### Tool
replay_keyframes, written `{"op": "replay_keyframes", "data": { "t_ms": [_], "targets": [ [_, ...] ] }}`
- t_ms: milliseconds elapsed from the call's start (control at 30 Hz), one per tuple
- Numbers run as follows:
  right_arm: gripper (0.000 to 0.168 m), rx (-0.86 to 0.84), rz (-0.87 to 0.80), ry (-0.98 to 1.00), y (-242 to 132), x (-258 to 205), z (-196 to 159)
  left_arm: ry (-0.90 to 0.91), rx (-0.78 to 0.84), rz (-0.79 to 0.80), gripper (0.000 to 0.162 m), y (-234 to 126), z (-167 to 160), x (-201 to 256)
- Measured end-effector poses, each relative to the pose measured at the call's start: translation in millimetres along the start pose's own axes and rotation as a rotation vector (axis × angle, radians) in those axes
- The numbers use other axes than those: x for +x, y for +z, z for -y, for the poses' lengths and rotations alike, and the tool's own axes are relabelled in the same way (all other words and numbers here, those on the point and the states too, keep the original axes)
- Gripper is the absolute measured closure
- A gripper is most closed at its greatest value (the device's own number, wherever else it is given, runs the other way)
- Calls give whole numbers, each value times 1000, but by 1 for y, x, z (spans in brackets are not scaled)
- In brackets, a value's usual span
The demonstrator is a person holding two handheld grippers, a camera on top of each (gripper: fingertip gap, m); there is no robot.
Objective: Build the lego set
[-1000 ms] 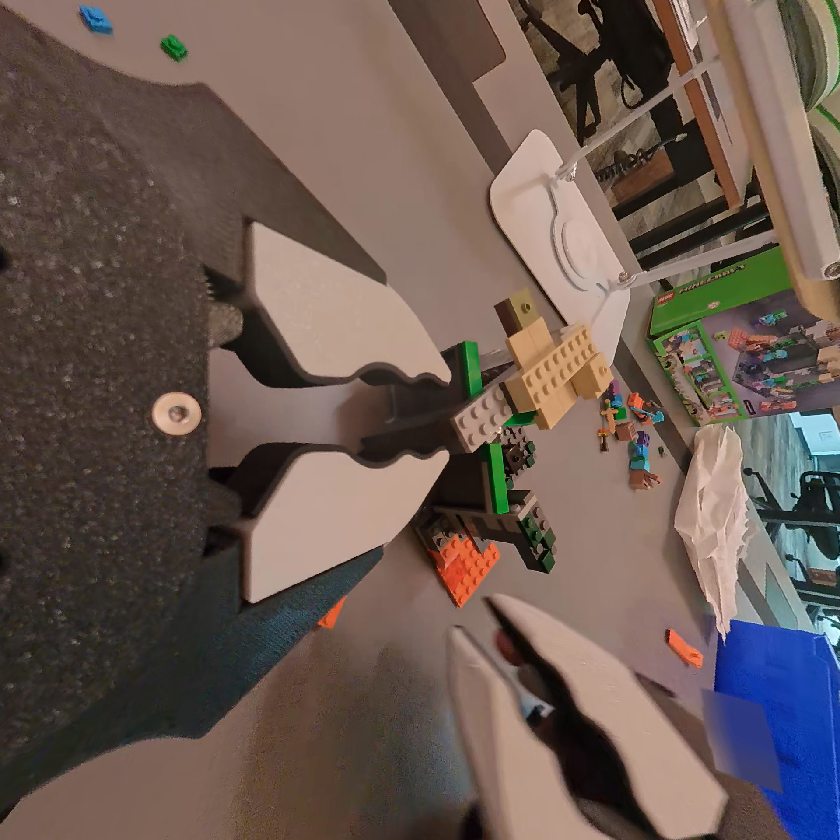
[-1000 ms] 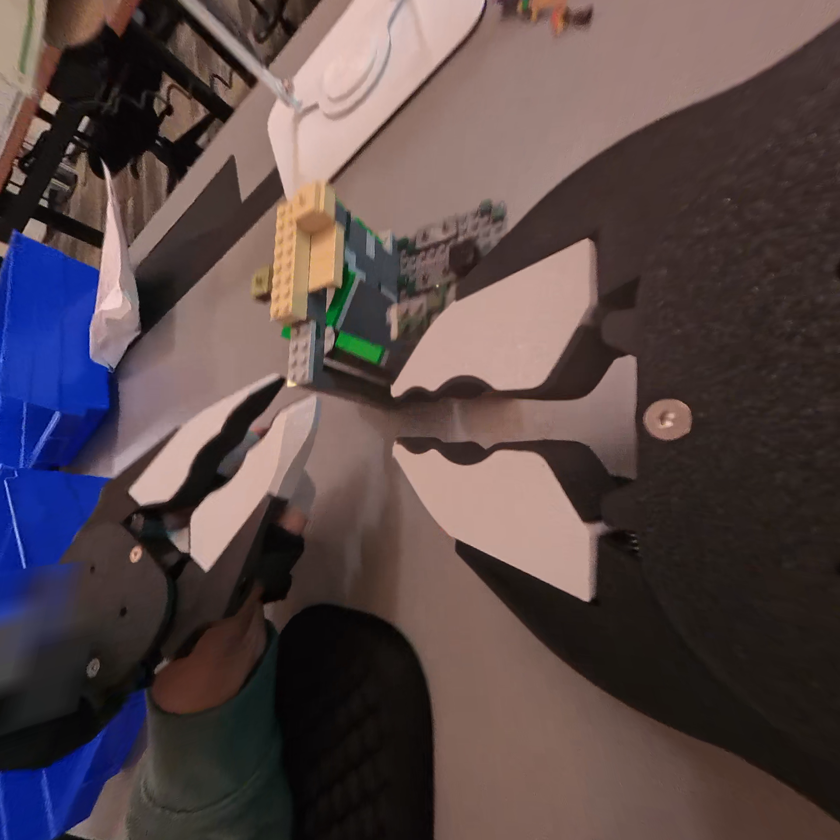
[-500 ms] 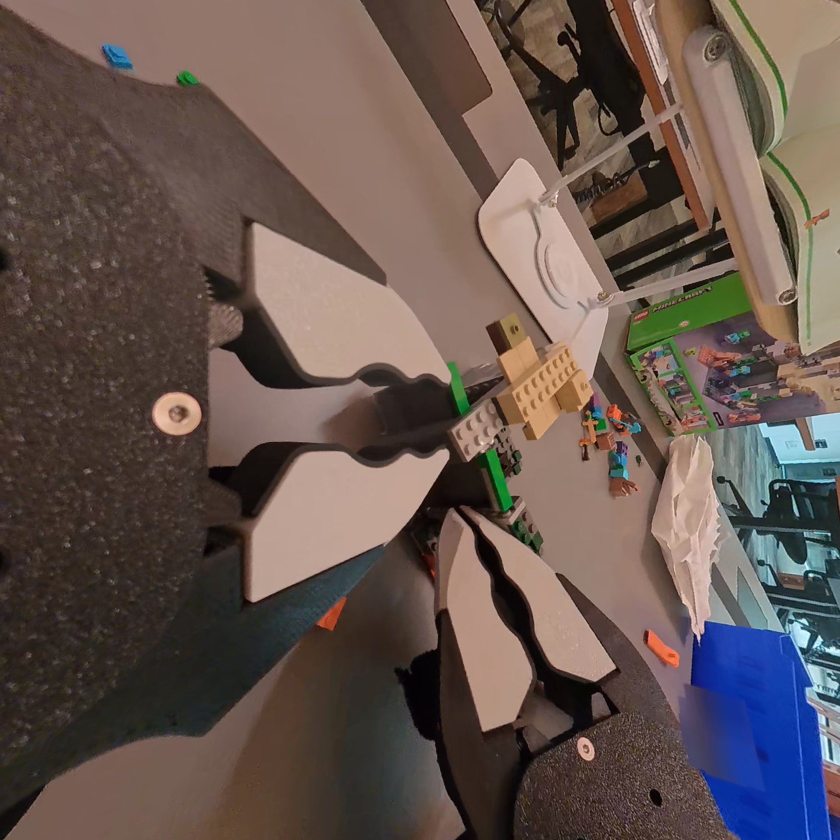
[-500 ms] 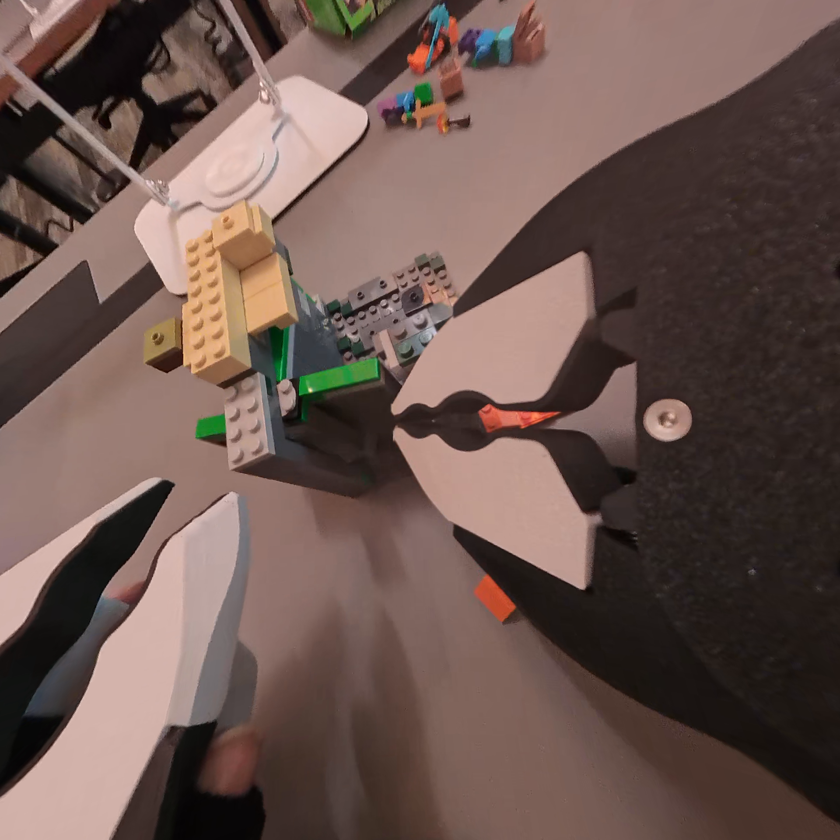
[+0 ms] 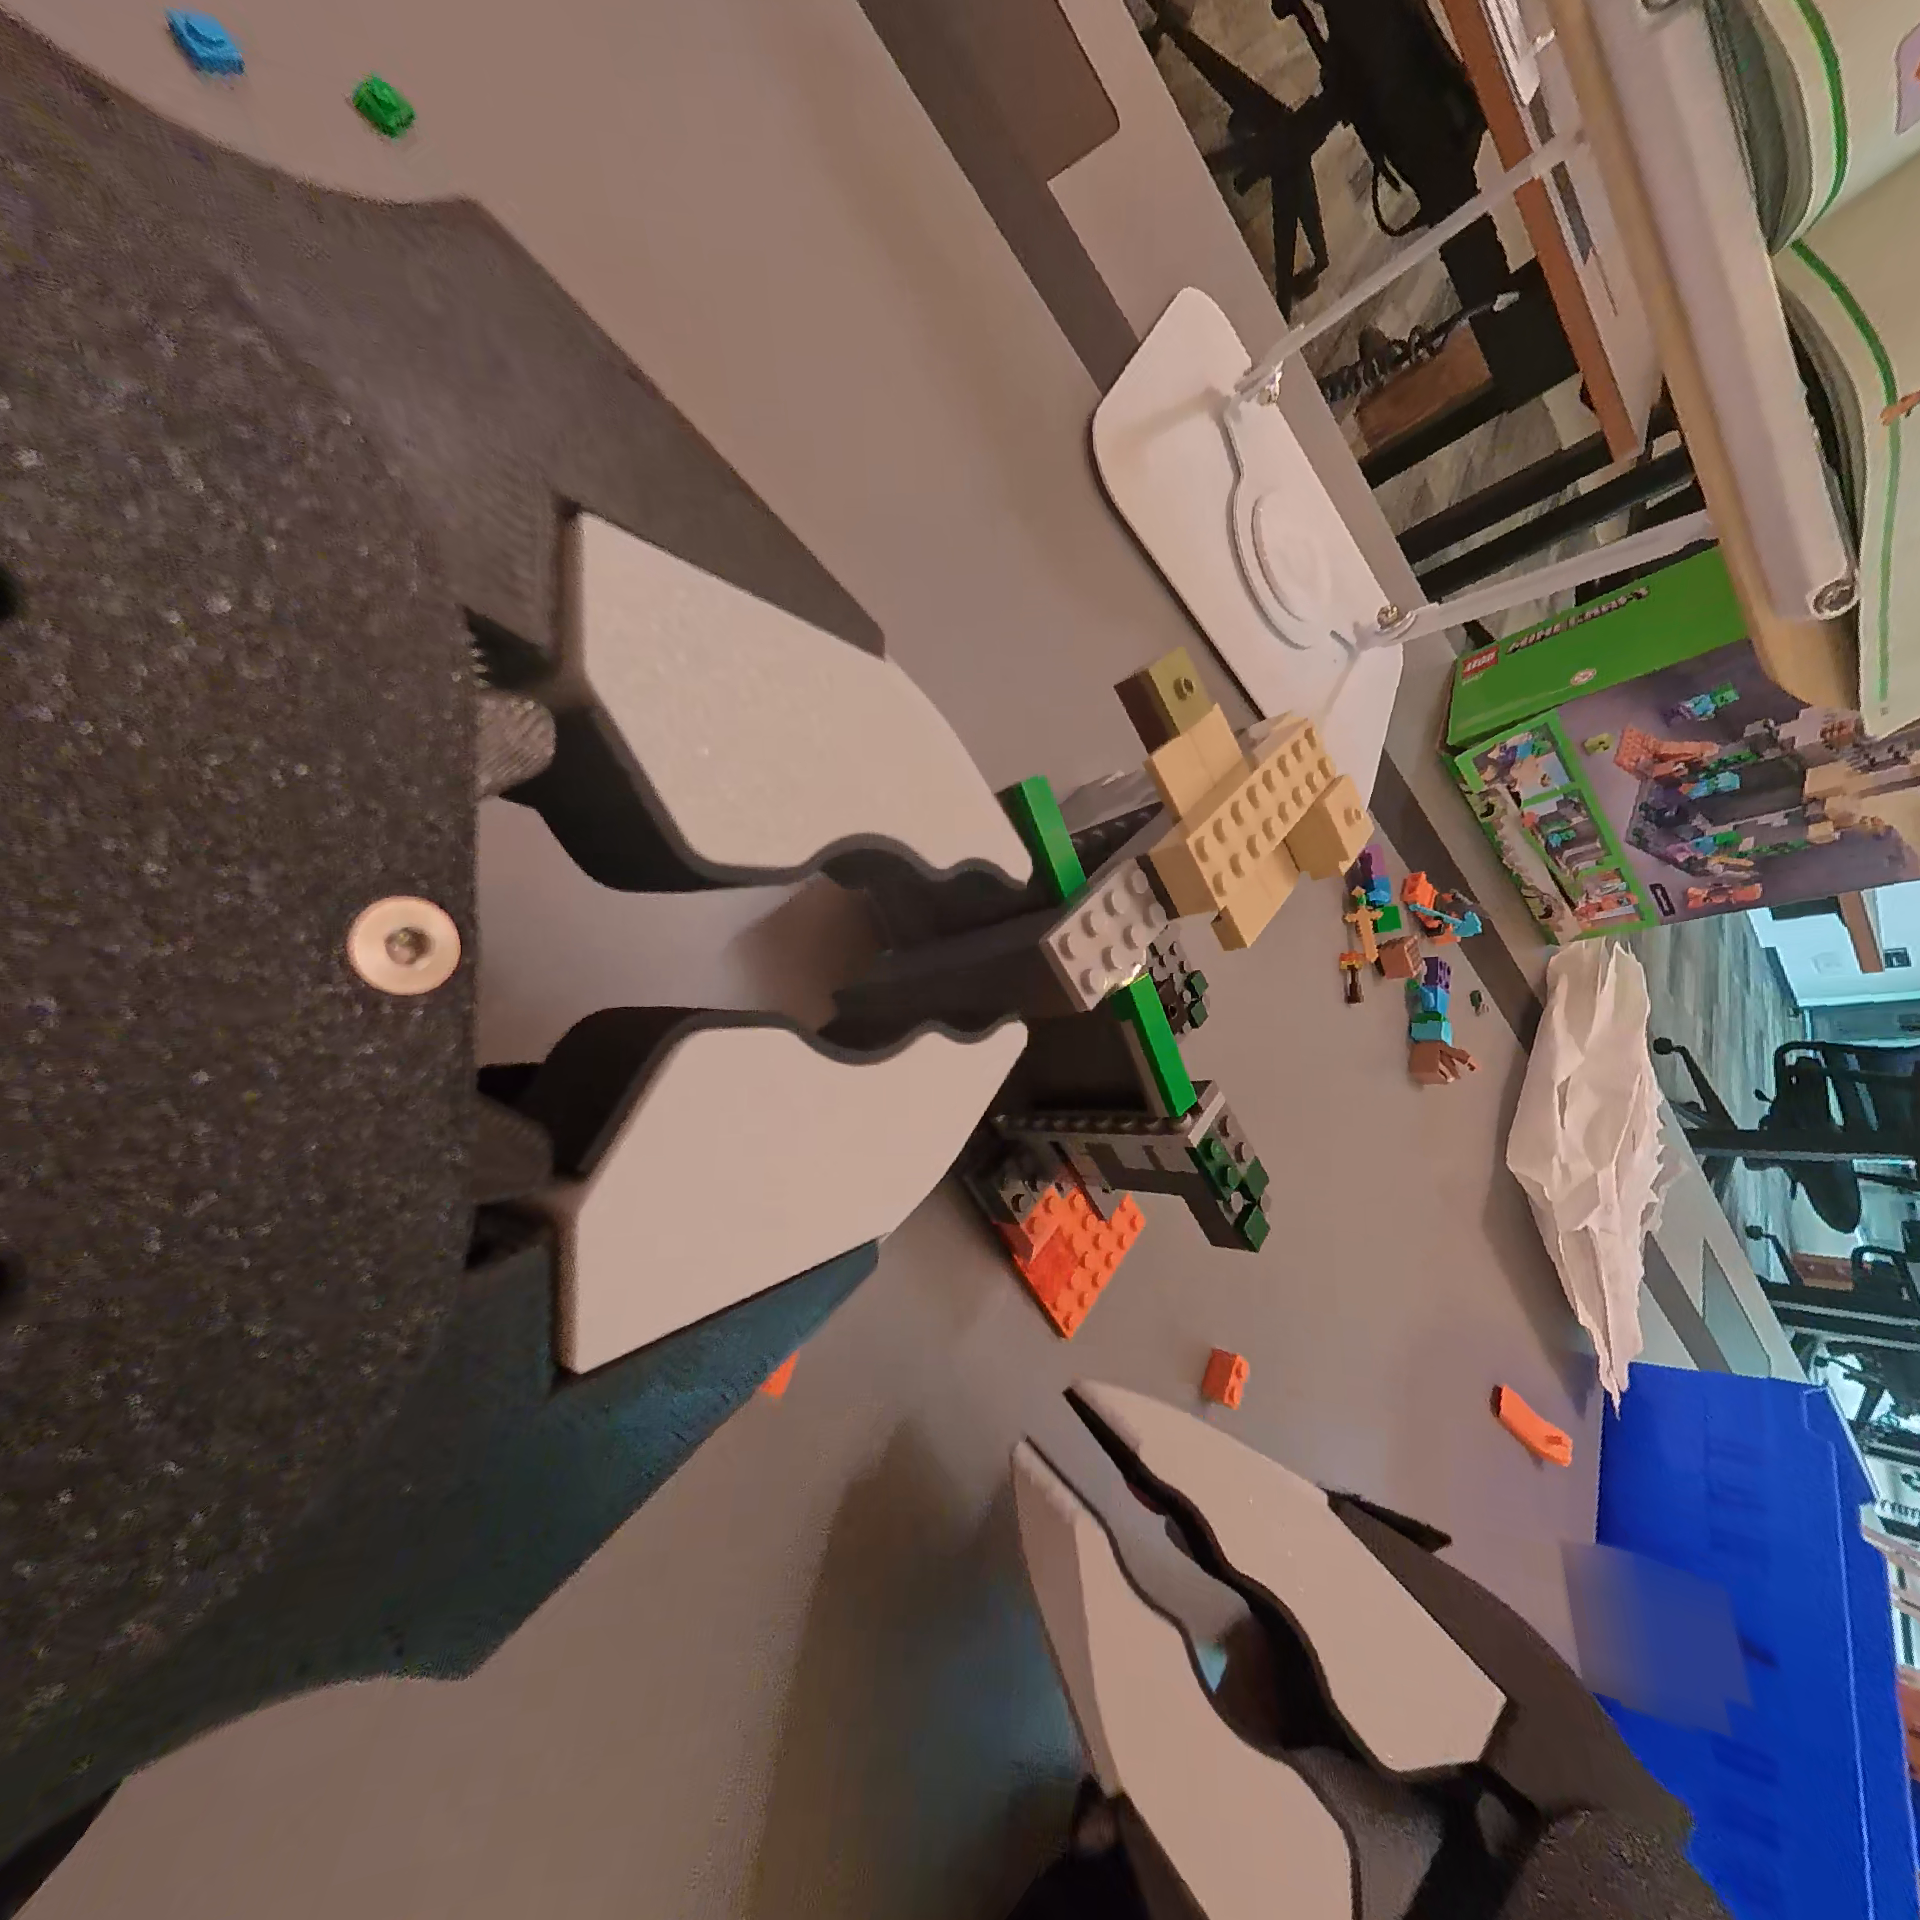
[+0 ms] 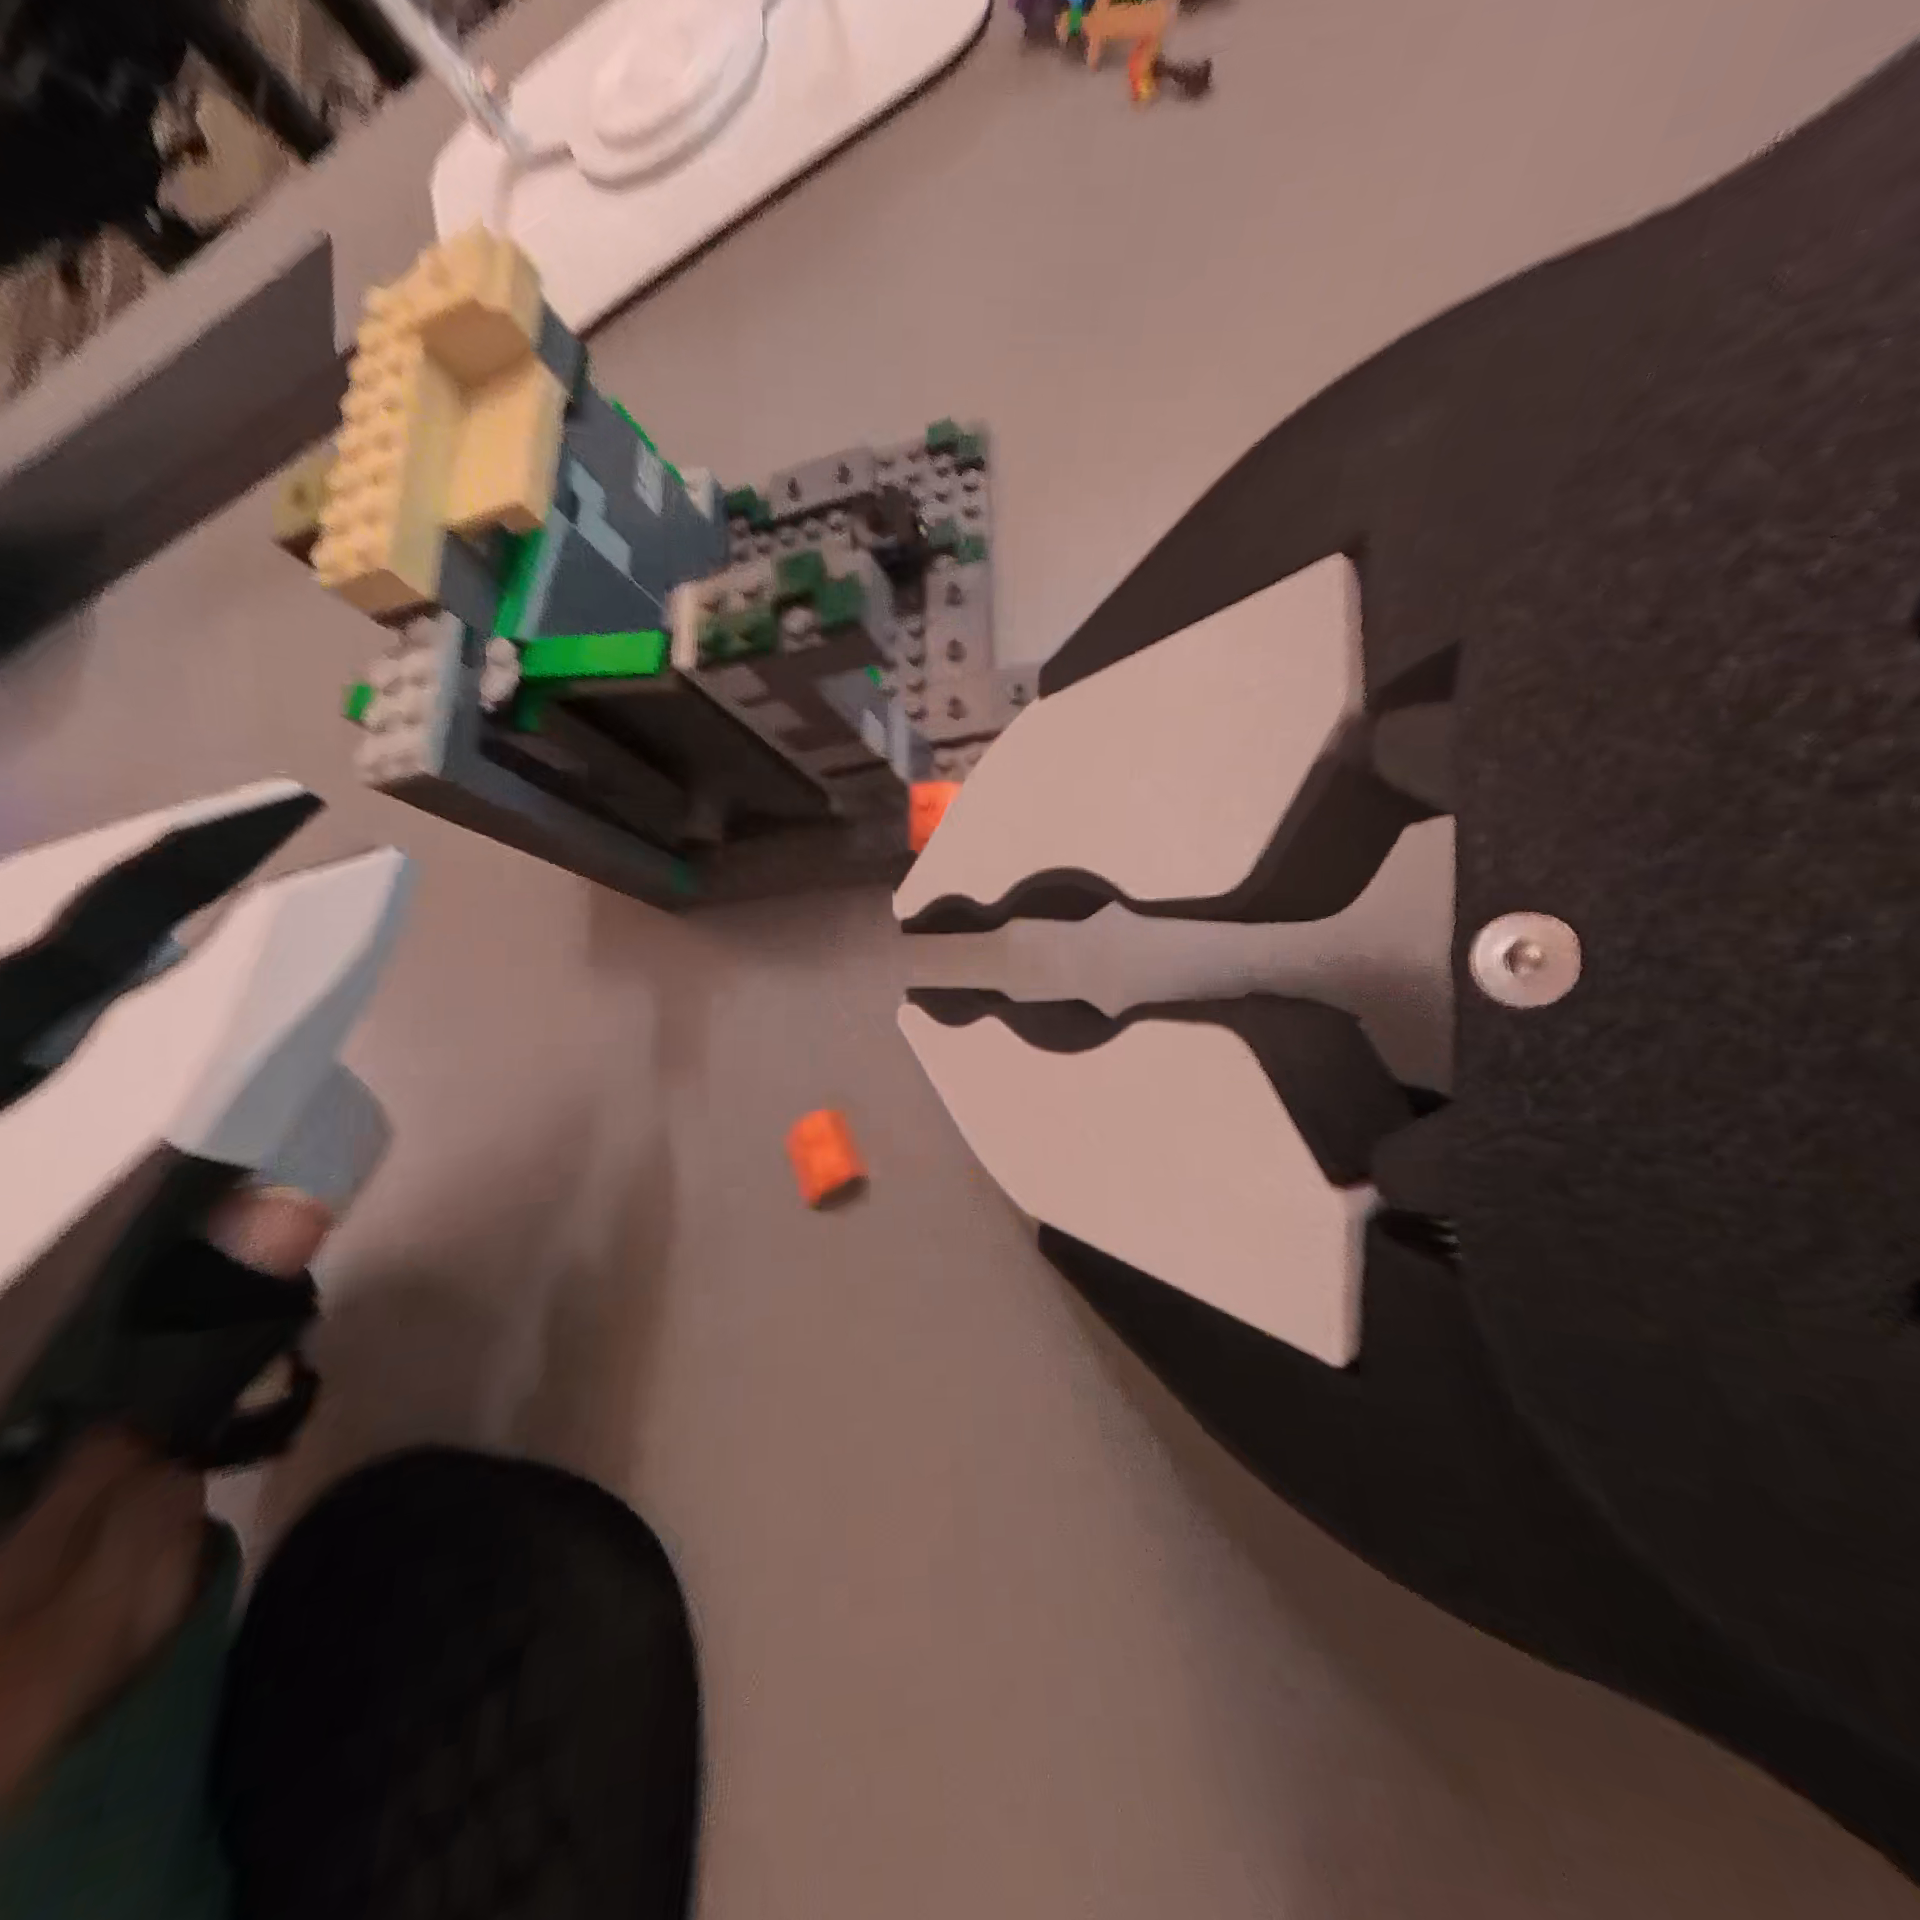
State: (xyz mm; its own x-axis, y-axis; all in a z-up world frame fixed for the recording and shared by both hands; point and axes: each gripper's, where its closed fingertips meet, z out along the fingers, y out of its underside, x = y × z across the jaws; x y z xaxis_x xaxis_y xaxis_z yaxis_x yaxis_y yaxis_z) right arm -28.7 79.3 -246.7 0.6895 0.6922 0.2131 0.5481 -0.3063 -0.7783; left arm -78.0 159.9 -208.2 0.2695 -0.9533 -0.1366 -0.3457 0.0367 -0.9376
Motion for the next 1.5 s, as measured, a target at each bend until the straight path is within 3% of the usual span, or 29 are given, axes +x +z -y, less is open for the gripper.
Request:
{"op": "replay_keyframes", "data": {
  "t_ms": [100, 400, 533, 733, 900, 1033, 1300, 1500],
  "targets": [
    [143, -21, 89, 35, -5, -13, -8, 8, -3, -11, 144, 2, -1, 3],
    [138, -244, 170, 35, 51, -41, 4, 11, -16, 4, 145, 2, -6, -1],
    [151, -328, 258, -124, 53, -48, 1, 16, -17, 1, 145, 1, -5, -2],
    [151, -291, 585, -643, 19, -61, -11, 54, -26, -64, 146, 3, -6, 12],
    [148, -339, 672, -769, 10, -55, -27, 92, -41, -79, 146, 5, -9, 19],
    [138, -308, 612, -581, 5, -58, -20, 72, -36, -85, 146, 5, -9, 18],
    [142, -339, 102, 169, 3, -43, -26, 54, -34, -83, 147, 4, -8, 18],
    [131, -263, -78, 444, 1, -49, -27, 26, -32, -73, 147, 3, -8, 15]
  ]
}}
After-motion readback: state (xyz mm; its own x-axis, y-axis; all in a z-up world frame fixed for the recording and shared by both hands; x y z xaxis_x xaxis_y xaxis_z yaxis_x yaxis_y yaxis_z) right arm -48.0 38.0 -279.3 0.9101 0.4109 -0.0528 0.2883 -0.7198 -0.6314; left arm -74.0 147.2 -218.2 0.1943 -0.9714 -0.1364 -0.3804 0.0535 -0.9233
